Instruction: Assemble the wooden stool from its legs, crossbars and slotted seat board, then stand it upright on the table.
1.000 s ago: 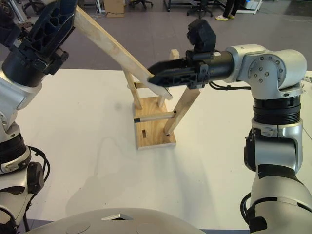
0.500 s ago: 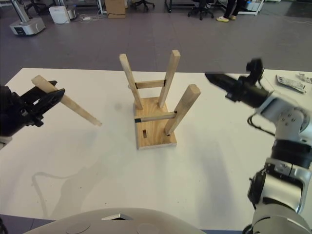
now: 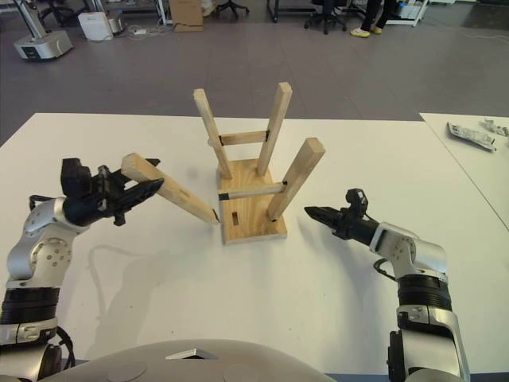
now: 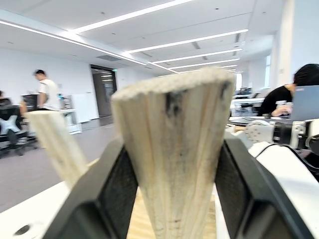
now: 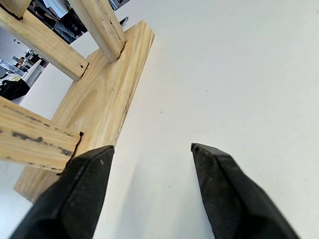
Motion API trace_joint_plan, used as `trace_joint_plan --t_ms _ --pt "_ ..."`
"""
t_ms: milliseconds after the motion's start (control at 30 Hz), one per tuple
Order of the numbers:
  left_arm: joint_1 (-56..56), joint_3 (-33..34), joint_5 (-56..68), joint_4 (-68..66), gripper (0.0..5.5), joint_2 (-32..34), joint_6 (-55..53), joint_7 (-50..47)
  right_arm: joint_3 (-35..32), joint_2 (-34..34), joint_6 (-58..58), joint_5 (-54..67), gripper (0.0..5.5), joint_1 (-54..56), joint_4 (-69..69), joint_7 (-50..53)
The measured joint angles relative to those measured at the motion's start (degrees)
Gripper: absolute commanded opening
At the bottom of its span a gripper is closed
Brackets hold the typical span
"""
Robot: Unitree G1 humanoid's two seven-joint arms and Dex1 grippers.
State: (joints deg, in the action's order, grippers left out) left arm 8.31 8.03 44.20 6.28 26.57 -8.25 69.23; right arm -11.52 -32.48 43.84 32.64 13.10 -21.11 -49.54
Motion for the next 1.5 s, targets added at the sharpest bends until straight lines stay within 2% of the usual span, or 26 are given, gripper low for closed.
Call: trace_joint_plan --t_ms 400,667,967,1033,1167,1367,1500 --pt "5.43 -4.01 -2.81 -4.86 2.03 -3.10 1.48 3.29 1.07 1.49 -0.44 -1.32 2.90 2.60 -2.61 -1.53" --pt "9.36 -4.45 -4.69 -14.59 2.03 -3.36 4.23 7.40 0.93 1.50 -1.99 -1.53 2.90 6.09 -4.90 -2.21" --pt "10.97 -5.97 -6.16 -15.76 2.03 -2.80 5.45 10.81 1.20 1.47 -3.20 -2.79 2.90 7.44 -7.10 -3.85" --pt "13.10 -6.66 -6.68 -17.67 2.03 -2.70 5.63 11.77 3.46 1.27 -4.42 -4.29 2.90 7.29 -6.56 -5.15" --pt "18.56 -8.65 -8.41 -21.65 2.03 -2.83 4.48 13.19 12.84 -0.80 -14.43 -13.56 2.90 5.66 -4.90 -8.74" --pt "20.85 -11.13 -10.21 -20.09 2.03 -2.93 -1.46 8.88 14.47 -0.52 -19.40 -15.92 2.90 5.87 -6.31 -8.45" --pt "19.01 -12.06 -11.04 -16.39 2.03 -3.17 -1.23 6.12 14.54 0.08 -19.33 -16.30 2.90 4.47 -4.14 -6.96"
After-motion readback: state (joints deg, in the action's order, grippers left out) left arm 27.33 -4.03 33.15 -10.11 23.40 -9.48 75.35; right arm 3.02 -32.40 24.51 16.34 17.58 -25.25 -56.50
